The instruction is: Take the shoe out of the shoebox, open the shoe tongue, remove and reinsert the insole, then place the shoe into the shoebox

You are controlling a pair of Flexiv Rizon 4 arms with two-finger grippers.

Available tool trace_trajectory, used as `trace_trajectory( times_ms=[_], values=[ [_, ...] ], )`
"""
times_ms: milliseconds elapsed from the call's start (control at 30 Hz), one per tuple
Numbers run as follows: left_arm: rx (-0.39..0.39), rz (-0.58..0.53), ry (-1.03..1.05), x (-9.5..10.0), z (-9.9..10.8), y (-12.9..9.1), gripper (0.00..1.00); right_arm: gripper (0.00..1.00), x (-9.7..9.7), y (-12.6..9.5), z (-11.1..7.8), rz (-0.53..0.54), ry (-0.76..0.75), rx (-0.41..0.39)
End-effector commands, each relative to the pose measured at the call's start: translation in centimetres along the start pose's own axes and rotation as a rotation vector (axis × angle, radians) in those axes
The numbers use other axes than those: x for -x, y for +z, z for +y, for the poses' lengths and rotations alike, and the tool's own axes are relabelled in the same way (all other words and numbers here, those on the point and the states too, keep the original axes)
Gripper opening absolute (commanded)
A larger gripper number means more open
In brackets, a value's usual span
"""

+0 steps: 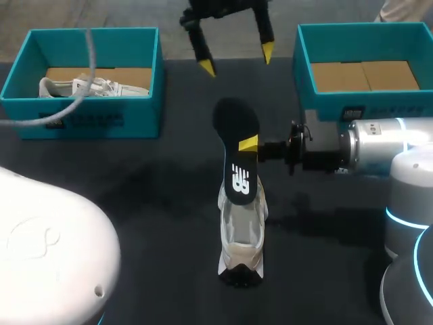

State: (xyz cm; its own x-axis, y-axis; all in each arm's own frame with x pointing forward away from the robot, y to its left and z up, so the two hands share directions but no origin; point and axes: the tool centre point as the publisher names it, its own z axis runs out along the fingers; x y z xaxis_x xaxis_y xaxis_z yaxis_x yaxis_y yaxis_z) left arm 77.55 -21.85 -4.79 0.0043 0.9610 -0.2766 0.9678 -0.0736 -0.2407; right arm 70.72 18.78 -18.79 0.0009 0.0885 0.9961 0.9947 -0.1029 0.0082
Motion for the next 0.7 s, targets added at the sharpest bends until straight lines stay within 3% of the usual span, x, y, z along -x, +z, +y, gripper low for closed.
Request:
trace_trajectory(
  times_ms=[33,333,700],
  values=[
    [-0.010,0.505,-0.009,1.1,0.8,0.0,1.00,0.00,0.1,0.2,0.0,-0.001,0.000,0.002],
    [0.031,0.491,-0.017,0.8,0.7,0.6,1.00,0.00,0.1,0.2,0.0,-0.001,0.000,0.002],
    [0.114,0.233,-0.053,-3.4,0.2,0.5,1.00,0.00,0.1,0.2,0.0,-0.001,0.000,0.002]
  ],
)
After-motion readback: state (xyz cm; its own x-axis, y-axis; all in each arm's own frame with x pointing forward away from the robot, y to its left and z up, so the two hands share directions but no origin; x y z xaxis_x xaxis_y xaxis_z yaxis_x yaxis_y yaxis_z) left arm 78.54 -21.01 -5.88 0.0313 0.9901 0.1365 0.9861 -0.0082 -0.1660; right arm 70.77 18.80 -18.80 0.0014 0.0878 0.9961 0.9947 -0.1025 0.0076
